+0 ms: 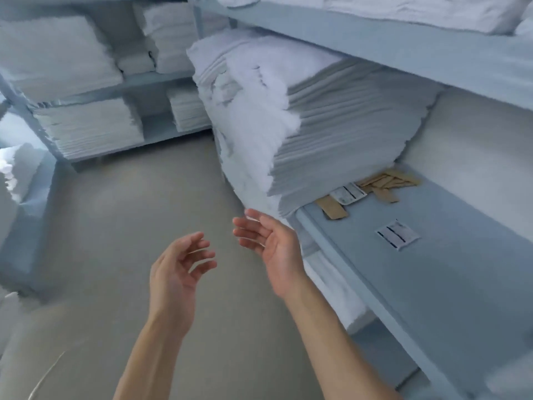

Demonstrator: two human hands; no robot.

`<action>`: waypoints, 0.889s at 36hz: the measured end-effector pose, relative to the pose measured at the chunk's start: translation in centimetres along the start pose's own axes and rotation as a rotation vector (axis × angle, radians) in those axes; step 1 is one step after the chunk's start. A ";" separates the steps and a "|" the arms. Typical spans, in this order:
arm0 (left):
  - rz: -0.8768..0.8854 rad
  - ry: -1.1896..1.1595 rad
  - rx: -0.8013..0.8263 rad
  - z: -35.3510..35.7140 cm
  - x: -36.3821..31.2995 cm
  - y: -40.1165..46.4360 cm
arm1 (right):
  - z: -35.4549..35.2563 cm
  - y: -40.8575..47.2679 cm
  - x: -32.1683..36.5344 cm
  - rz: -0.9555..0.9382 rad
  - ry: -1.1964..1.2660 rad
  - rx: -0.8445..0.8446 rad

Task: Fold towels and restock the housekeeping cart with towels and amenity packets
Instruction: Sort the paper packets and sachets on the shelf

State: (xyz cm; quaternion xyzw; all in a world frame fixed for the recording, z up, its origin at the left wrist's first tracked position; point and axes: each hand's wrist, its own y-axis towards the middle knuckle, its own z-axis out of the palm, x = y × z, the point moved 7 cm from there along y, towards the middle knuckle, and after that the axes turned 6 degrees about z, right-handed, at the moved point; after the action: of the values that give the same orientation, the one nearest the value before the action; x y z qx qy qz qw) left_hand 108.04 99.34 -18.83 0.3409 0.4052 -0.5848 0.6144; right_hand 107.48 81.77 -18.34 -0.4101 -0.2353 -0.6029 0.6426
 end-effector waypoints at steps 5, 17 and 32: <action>-0.041 0.028 0.327 7.4 -0.6 7.2 | -1.2 2.6 4.6 -0.156 -0.008 -0.234; -0.253 -0.005 0.869 15.8 1.4 8.2 | -2.5 -1.6 6.5 -0.415 0.035 -0.685; -0.448 0.187 1.152 20.2 11.9 2.0 | -12.8 -6.5 2.6 -0.453 0.135 -0.985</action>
State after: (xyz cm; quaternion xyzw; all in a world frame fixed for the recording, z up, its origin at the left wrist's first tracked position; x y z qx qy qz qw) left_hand 111.90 76.18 -20.68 0.5739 0.1383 -0.7918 0.1564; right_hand 99.13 70.33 -21.73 -0.5618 0.0342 -0.7903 0.2422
